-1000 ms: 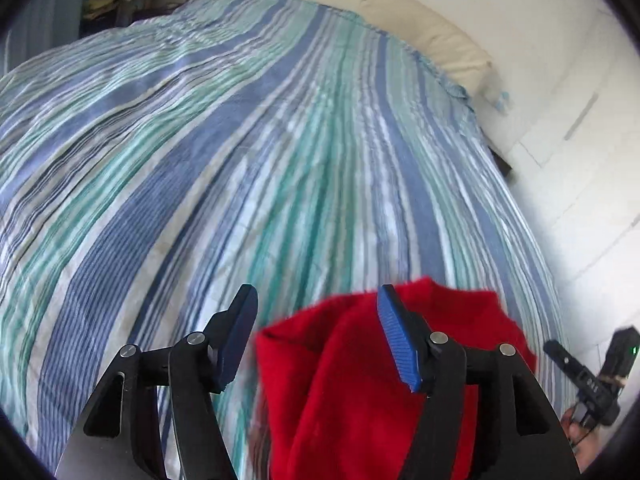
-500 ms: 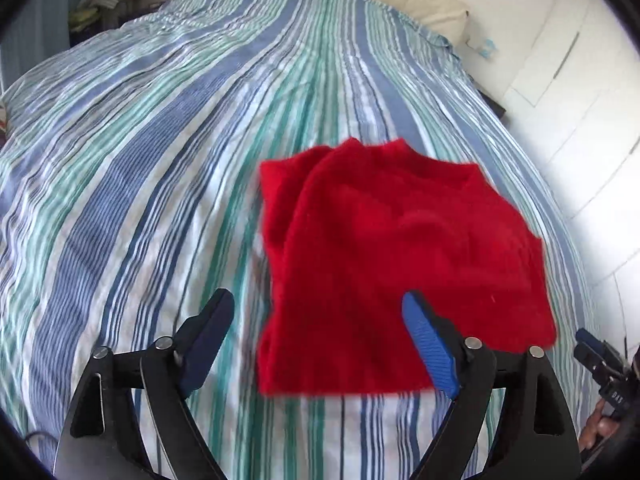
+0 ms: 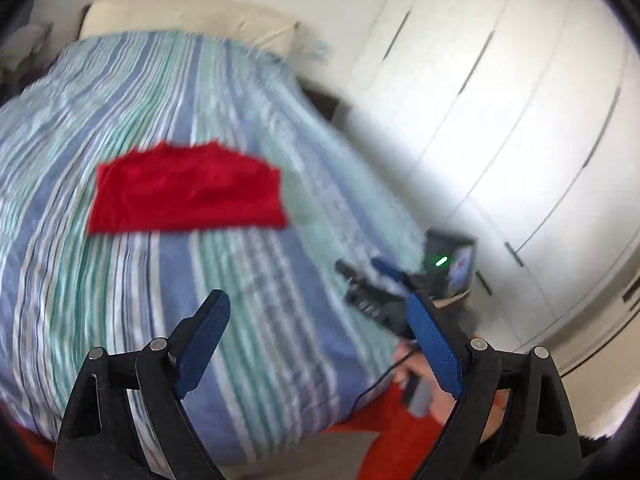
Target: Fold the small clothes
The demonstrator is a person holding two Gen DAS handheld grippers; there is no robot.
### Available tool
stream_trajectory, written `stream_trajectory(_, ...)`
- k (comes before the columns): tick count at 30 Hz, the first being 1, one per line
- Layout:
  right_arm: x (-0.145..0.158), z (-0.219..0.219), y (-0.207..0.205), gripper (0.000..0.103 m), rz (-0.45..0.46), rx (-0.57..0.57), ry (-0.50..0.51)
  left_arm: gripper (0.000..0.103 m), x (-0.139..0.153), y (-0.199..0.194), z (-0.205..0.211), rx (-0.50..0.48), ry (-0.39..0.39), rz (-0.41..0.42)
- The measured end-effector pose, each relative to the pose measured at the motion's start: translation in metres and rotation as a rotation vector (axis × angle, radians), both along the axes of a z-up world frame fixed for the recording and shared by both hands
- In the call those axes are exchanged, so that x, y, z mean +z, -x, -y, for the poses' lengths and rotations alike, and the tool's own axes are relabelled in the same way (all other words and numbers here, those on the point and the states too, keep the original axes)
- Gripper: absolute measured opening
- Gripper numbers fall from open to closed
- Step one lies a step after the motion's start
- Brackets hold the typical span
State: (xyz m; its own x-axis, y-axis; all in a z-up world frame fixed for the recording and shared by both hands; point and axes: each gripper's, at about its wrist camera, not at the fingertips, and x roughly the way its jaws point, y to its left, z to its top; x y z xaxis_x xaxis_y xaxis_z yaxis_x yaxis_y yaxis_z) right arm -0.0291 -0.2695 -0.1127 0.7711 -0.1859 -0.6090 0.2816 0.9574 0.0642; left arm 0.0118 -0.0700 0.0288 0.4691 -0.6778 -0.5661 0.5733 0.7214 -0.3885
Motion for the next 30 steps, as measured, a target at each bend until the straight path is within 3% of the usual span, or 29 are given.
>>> stream_trajectory(2, 0.008, 0.01, 0.011, 0.063, 0.039, -0.045, -0.007, 0.099, 0.043, 0.009, -0.009, 0.024, 0.097, 0.09)
stream_trajectory(4, 0.013, 0.016, 0.023, 0.063, 0.069, -0.075, -0.033, 0.102, 0.067, 0.005, -0.029, 0.086, 0.146, 0.155)
stream_trajectory(7, 0.015, 0.009, 0.037, 0.063, 0.059, -0.063, -0.031, 0.102, 0.066, -0.011, -0.06, 0.225, 0.084, 0.199)
stream_trajectory(12, 0.037, -0.021, 0.05, 0.063, 0.07, 0.035, 0.027, 0.102, 0.017, -0.035, -0.127, 0.479, -0.074, 0.214)
stream_trajectory(13, 0.044, -0.026, 0.053, 0.068, 0.087, 0.045, 0.041, 0.102, 0.003, -0.035, -0.139, 0.522, -0.107, 0.207)
stream_trajectory(16, 0.054, -0.034, 0.056, 0.073, 0.119, 0.046, 0.027, 0.102, -0.038, -0.034, -0.158, 0.599, -0.179, 0.165)
stream_trajectory(19, 0.048, -0.034, 0.053, 0.073, 0.126, 0.043, 0.019, 0.102, -0.08, -0.028, -0.149, 0.594, -0.265, 0.127)
stream_trajectory(22, 0.027, -0.027, 0.041, 0.073, 0.079, 0.035, -0.008, 0.102, -0.118, -0.025, -0.141, 0.593, -0.358, 0.059)
stream_trajectory(26, 0.004, -0.02, 0.023, 0.073, 0.028, 0.031, -0.044, 0.101, -0.148, -0.034, -0.136, 0.572, -0.408, -0.047)
stream_trajectory(30, -0.037, -0.024, -0.005, 0.073, -0.111, 0.034, -0.035, 0.102, -0.171, -0.066, -0.116, 0.53, -0.482, -0.088)
